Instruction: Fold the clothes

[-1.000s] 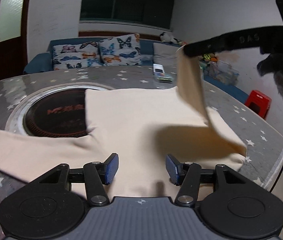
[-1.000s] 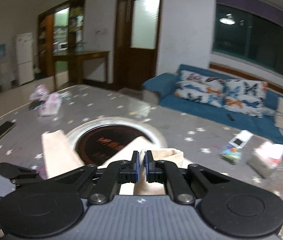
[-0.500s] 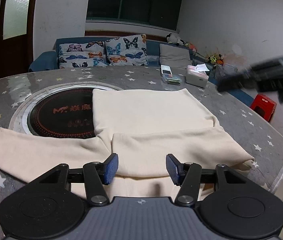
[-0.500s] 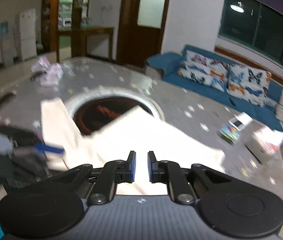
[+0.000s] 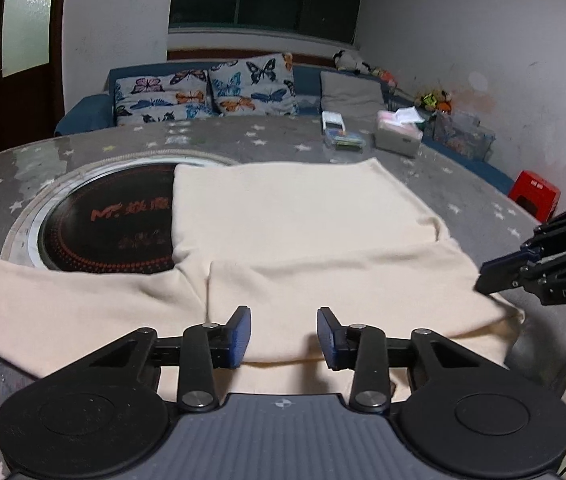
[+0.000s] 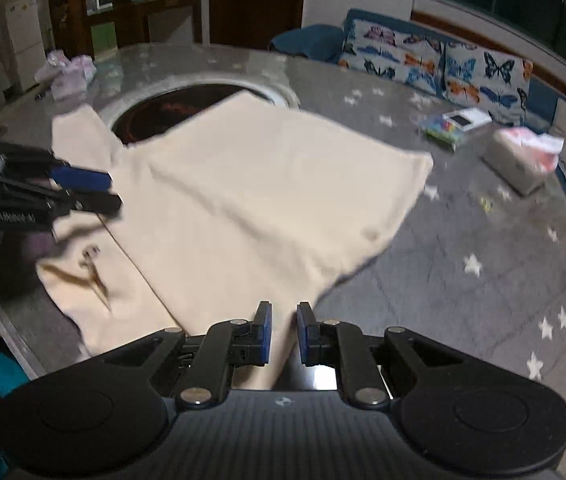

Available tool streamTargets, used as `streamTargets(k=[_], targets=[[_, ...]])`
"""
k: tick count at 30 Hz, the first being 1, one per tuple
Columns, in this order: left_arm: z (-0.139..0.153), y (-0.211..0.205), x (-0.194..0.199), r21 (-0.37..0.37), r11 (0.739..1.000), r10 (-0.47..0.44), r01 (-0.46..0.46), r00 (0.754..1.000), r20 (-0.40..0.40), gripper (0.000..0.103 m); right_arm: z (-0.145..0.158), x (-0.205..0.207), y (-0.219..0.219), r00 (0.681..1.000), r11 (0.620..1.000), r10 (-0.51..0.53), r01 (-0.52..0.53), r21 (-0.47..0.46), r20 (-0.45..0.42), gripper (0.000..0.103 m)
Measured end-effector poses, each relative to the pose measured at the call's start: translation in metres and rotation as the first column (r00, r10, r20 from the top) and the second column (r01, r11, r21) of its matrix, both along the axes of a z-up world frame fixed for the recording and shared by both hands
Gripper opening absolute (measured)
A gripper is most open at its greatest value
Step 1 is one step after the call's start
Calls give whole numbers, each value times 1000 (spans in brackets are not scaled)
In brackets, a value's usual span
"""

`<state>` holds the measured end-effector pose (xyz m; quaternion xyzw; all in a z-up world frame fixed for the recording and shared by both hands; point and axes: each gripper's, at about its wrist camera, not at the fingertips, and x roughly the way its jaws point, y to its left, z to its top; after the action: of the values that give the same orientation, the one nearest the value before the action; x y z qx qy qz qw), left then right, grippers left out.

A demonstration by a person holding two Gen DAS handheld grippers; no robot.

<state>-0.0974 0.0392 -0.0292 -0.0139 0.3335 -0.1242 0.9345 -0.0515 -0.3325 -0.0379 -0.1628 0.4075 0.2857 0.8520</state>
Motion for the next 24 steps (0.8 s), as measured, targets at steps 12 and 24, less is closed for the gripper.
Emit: streamTargets(k=[12, 24], targets=[[6, -11, 24, -22, 1000, -1, 1, 1000, 20, 37, 4, 26, 14, 998, 998, 4, -8, 61, 61, 13], [0, 26, 25, -51, 991, 127, -128, 992, -15, 38, -6, 27, 18, 999, 998, 16, -18, 52, 30, 22]])
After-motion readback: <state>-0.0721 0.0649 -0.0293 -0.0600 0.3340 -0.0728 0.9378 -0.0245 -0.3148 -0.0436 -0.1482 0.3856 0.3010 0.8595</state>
